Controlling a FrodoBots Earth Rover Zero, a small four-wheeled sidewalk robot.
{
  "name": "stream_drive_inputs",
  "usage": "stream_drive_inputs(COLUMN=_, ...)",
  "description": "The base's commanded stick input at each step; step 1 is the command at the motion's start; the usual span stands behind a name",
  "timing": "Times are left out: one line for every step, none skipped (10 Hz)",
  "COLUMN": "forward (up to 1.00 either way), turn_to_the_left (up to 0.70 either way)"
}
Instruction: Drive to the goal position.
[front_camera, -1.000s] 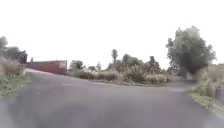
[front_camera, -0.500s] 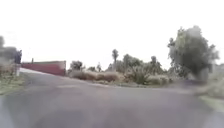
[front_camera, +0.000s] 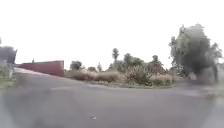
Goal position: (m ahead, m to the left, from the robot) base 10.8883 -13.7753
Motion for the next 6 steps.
stream_drive_inputs(forward=0.85, turn_to_the_left=0.09)
stream_drive_inputs(forward=0.85, turn_to_the_left=0.0)
stream_drive_inputs(forward=0.67, turn_to_the_left=0.0)
stream_drive_inputs(forward=0.3, turn_to_the_left=0.0)
stream_drive_inputs(forward=0.08, turn_to_the_left=0.0)
stream_drive_inputs(forward=0.0, turn_to_the_left=0.0)
